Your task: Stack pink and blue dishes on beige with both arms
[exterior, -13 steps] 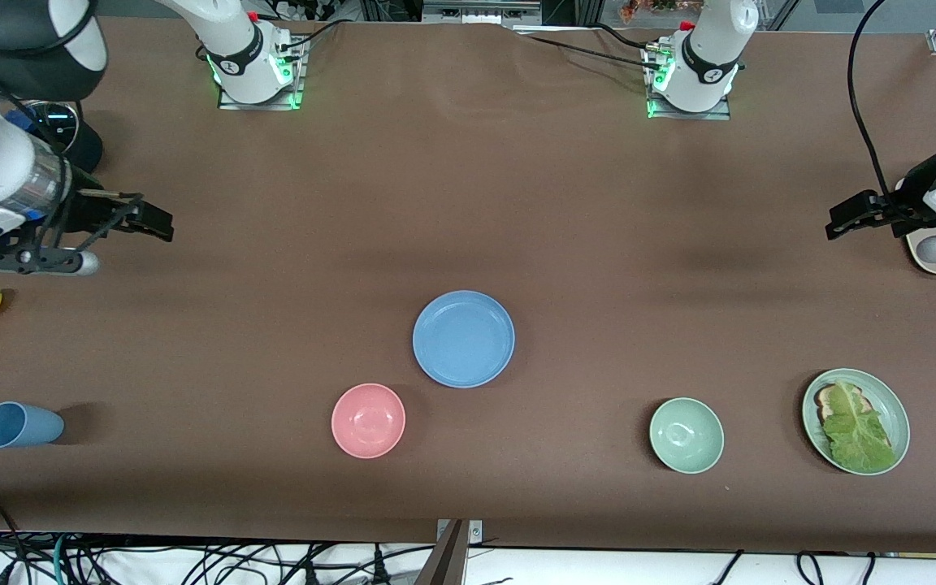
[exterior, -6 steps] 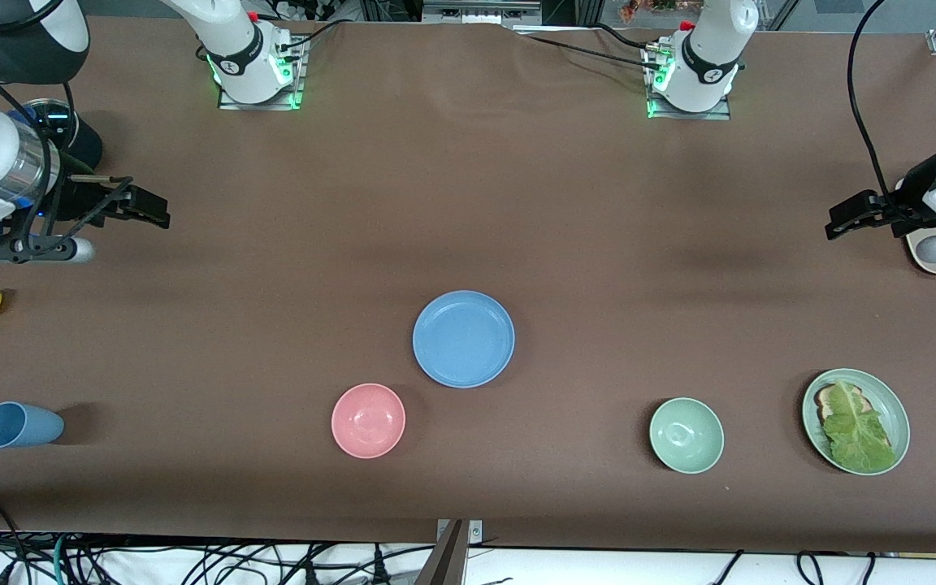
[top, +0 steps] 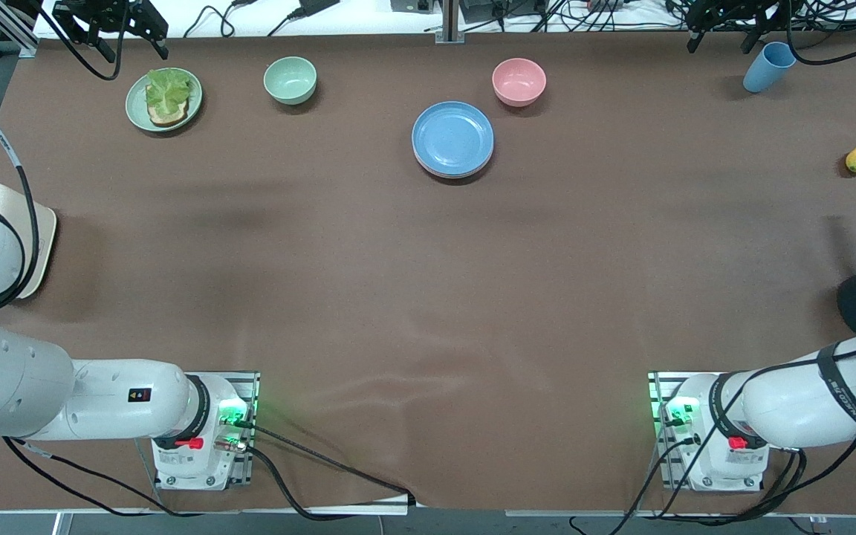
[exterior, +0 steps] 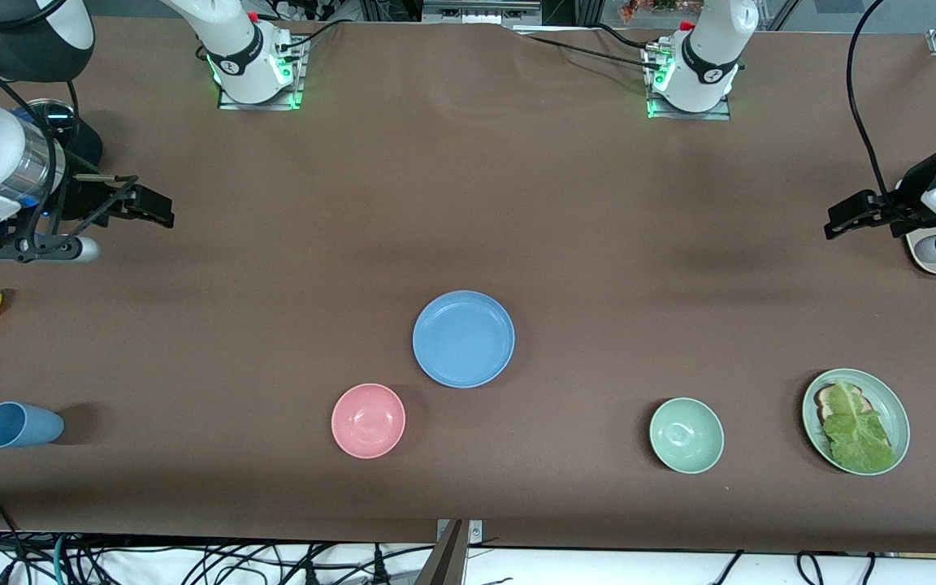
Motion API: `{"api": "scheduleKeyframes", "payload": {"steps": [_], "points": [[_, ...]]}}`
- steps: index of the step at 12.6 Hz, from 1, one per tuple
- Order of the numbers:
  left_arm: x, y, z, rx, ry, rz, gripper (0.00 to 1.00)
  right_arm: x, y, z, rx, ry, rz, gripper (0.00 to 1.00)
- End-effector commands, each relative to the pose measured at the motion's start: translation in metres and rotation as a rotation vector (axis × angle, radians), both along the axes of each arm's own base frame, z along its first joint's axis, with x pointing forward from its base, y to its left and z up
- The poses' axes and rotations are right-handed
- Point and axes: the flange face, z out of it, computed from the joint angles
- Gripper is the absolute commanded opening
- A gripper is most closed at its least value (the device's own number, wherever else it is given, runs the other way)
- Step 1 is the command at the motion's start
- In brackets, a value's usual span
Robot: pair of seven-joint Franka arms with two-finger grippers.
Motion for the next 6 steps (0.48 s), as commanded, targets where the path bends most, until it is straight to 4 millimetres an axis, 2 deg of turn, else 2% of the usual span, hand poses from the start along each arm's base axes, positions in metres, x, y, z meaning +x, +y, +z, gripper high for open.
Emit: {"api": "scheduleKeyframes", "payload": {"steps": [1,6], "points": [[-0.0013,-0.0017,0.0042,-0.019,0.009,-0.014,1.0,-0.0016,-0.0008,0.0079,0.002,-0.003,-0.001,1.0],[-0.0022,-0.0018,0.0036,-0.02,0.017,-0.015,1.0,-0.0014,0.0042,0.0072,-0.032,-0.01,0.016,1.0]]}}
